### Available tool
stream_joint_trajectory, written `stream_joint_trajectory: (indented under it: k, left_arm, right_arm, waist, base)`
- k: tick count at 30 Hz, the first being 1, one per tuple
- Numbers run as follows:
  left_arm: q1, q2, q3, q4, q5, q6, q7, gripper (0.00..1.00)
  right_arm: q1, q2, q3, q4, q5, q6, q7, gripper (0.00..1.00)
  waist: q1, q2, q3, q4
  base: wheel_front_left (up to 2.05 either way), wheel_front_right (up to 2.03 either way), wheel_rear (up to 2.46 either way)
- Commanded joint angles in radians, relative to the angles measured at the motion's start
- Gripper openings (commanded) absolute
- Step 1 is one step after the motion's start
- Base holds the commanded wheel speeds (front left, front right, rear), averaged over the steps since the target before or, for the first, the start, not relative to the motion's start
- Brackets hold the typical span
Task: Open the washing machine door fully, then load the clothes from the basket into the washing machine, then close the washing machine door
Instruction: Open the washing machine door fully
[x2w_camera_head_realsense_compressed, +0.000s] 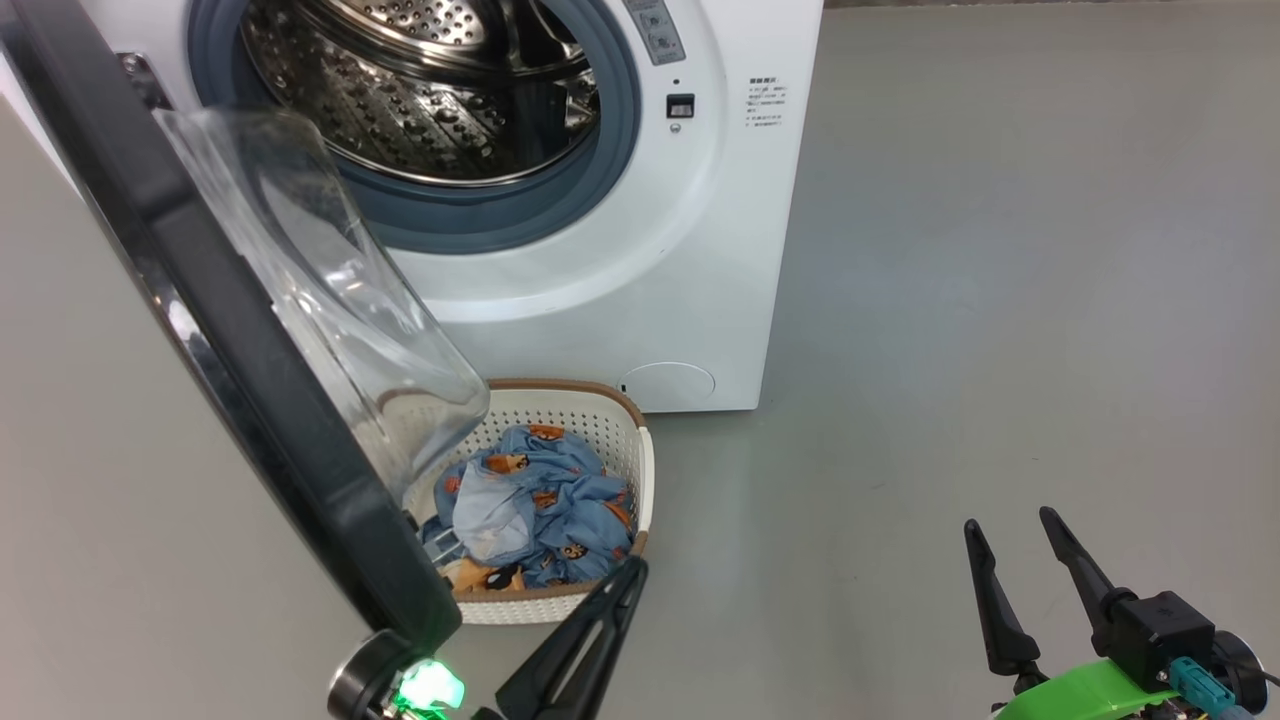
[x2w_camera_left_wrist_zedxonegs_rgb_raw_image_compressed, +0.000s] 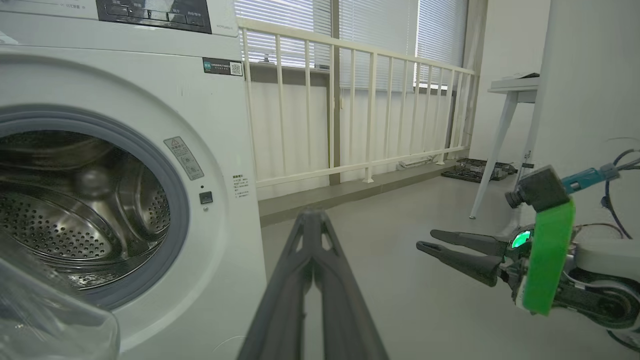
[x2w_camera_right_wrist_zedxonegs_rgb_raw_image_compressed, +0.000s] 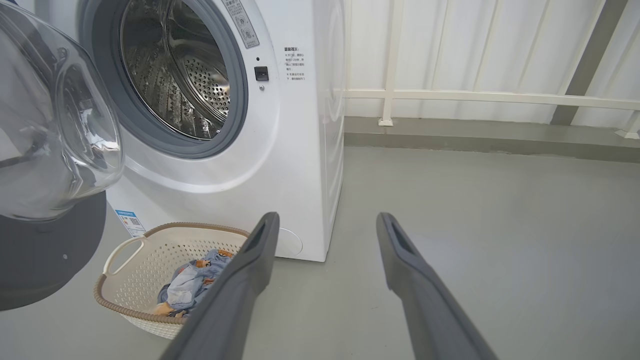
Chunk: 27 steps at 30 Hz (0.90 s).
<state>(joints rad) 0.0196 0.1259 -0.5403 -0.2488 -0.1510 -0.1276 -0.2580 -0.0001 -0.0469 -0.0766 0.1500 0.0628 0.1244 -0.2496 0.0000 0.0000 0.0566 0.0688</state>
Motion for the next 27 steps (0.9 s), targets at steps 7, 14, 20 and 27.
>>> stream_joint_trajectory:
  k: [7, 14, 20, 27]
  left_arm:
    - [-0.022, -0.018, 0.112, 0.099, -0.012, 0.02, -0.004, 0.0]
    - [-0.052, -0.034, 0.204, 0.187, -0.027, 0.05, -0.004, 0.0]
    - [-0.086, -0.042, 0.286, 0.248, -0.045, 0.071, -0.004, 0.0]
    - [-0.082, -0.049, 0.338, 0.27, -0.051, 0.08, -0.004, 0.0]
  right_arm:
    - [-0.041, -0.003, 0.03, -0.018, 0.004, 0.006, -0.012, 1.0]
    - [-0.046, -0.003, 0.028, -0.021, 0.009, 0.006, -0.012, 1.0]
    - [-0.052, -0.003, 0.03, -0.022, 0.017, 0.006, -0.012, 1.0]
    - [-0.058, -0.003, 0.03, -0.023, 0.019, 0.006, -0.012, 1.0]
  waist:
    - [0.0, 0.0, 0.003, 0.004]
    - [0.0, 0.0, 0.012, 0.0]
    - [0.0, 0.0, 0.027, 0.0]
    - [0.0, 0.0, 0.036, 0.018]
  base:
    - [0.0, 0.0, 0.0]
    - [0.0, 0.0, 0.0]
    - [0.0, 0.0, 0.0]
    - [0.0, 0.0, 0.0]
